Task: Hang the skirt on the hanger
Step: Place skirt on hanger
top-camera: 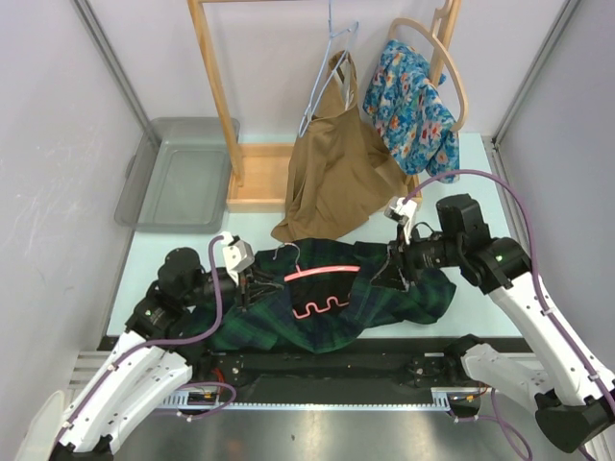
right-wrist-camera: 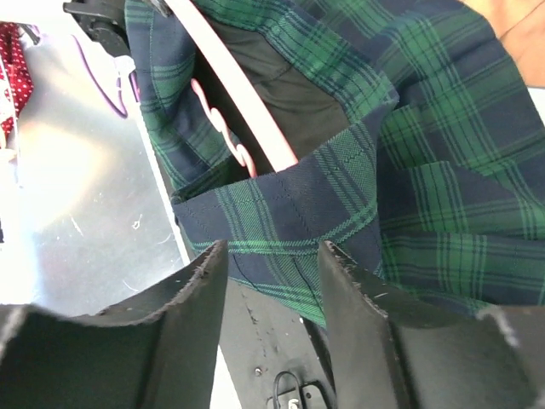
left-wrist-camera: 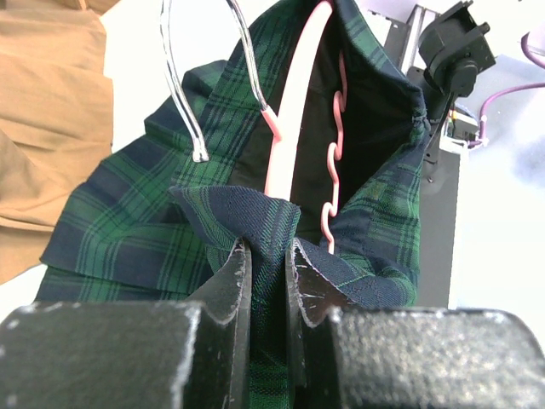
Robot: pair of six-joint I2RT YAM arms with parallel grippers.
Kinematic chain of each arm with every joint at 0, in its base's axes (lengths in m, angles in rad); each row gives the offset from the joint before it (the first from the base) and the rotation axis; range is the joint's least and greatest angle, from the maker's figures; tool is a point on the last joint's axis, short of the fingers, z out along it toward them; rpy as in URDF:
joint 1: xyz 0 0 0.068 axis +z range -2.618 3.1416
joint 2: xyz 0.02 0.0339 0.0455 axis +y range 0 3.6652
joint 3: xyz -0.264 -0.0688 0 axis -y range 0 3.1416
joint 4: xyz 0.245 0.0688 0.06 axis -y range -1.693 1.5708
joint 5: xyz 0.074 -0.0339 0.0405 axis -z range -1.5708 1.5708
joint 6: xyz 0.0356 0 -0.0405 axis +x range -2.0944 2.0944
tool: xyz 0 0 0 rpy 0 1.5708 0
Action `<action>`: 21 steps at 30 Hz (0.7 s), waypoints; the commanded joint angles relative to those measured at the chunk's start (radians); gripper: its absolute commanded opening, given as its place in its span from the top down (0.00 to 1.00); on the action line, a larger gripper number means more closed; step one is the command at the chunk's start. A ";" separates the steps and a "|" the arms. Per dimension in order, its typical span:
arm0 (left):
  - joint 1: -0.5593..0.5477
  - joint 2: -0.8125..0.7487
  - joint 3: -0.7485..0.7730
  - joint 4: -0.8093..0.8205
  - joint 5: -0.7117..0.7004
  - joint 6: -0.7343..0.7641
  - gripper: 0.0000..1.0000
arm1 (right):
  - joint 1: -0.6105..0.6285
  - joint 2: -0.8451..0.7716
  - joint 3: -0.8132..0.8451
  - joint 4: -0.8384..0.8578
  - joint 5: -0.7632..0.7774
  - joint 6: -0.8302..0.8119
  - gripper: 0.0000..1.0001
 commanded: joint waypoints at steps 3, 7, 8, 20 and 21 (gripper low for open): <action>-0.007 -0.002 0.077 0.059 0.078 0.029 1.00 | -0.007 -0.019 0.006 0.050 0.095 0.011 0.44; -0.007 0.001 0.077 0.066 0.071 0.032 1.00 | -0.044 -0.056 0.003 0.061 0.092 0.005 0.39; -0.007 0.001 0.077 0.067 0.070 0.034 1.00 | -0.044 -0.056 0.004 0.058 0.098 0.002 0.39; -0.005 0.004 0.086 0.081 0.076 0.031 1.00 | 0.060 0.062 -0.014 -0.006 0.008 -0.058 0.35; -0.005 0.003 0.088 0.081 0.084 0.029 1.00 | 0.063 0.070 -0.014 -0.002 0.012 -0.057 0.35</action>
